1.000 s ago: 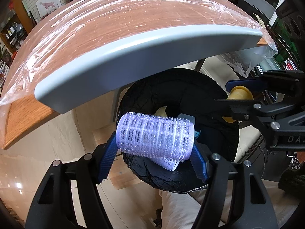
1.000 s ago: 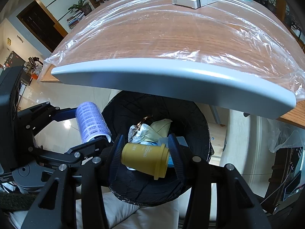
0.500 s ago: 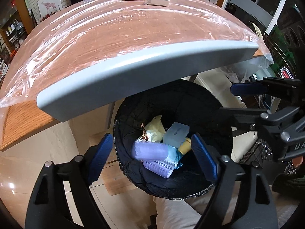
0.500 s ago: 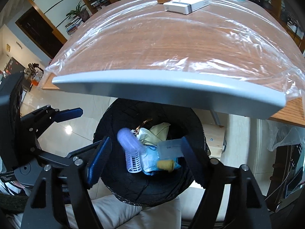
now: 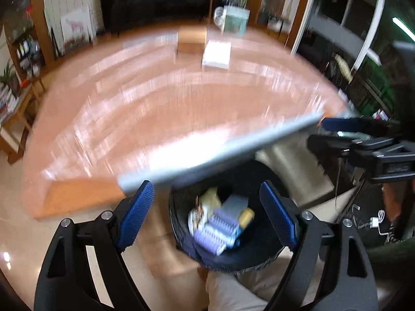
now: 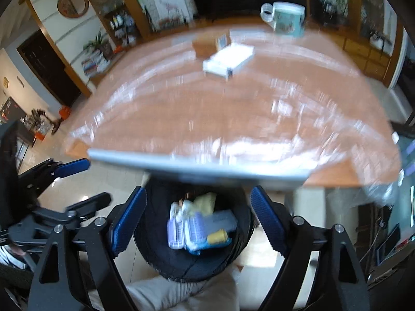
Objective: Collect trash
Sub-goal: 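Move both tools back over the table toward the two boxes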
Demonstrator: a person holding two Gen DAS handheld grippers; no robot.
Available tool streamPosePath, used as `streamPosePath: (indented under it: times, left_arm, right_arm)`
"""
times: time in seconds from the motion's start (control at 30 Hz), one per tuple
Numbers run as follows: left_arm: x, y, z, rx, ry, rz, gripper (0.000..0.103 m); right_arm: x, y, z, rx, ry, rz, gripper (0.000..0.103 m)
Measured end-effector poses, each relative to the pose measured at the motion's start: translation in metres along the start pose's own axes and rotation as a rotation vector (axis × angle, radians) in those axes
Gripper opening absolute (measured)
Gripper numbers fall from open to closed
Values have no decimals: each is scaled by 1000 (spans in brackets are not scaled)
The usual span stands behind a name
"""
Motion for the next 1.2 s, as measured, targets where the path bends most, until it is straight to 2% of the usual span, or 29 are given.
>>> streamPosePath:
  times: [0.03, 0.07, 0.1, 0.13, 0.17, 0.23, 0.3, 0.37, 0.47, 0.53, 0.63, 0.93, 1.0, 1.2]
  left_arm:
    - [-13, 1, 11, 2, -54, -5, 88]
    - [-28, 4, 24, 3, -115, -7, 94]
    - [-44, 9, 38, 2, -184, 3, 102]
    - [-61, 15, 52, 0, -268, 25, 102]
    - [-69, 22, 63, -2, -313, 47, 102]
    - [-71, 36, 80, 0, -321, 66, 102]
    - [-60, 51, 93, -29, -296, 74, 102]
    - [-49, 64, 105, -53, -283, 51, 102]
    - [-26, 80, 122, -73, -239, 52, 102]
    - [-6, 90, 138, -79, -209, 68, 102]
    - [16, 97, 160, -79, -192, 54, 102]
    - [98, 90, 211, -86, -90, 3, 102]
    - [116, 90, 217, -70, -66, 16, 102]
    - [156, 82, 224, -14, -4, -12, 100]
  right_arm:
    - [-14, 5, 12, -3, -67, 0, 84]
    - [-33, 12, 26, -12, -161, 4, 97]
    - [-49, 17, 38, -23, -245, -4, 99]
    - [-60, 20, 46, -34, -311, -12, 99]
    - [-70, 24, 57, -44, -378, -26, 99]
    - [-73, 25, 74, -23, -438, -81, 99]
    - [-51, 18, 82, 28, -366, -135, 99]
    - [-19, 13, 86, 81, -261, -131, 99]
    - [14, 10, 92, 121, -185, -123, 99]
    - [30, 7, 97, 133, -158, -134, 99]
    - [48, 2, 103, 138, -134, -142, 99]
    - [109, -9, 133, 135, -43, -114, 99]
    - [120, -11, 138, 157, -26, -97, 95]
    - [137, -14, 152, 177, -23, -129, 85]
Point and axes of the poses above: each gripper's, at about its wrist camera, not at the fingertips, and x roughly the way its jaws point, y to its left, z to its top, the point moved 9 cm from there along x, roughly the way its jaws point, and after that the axes turned 7 degrees about x, right-handed, at the moved point
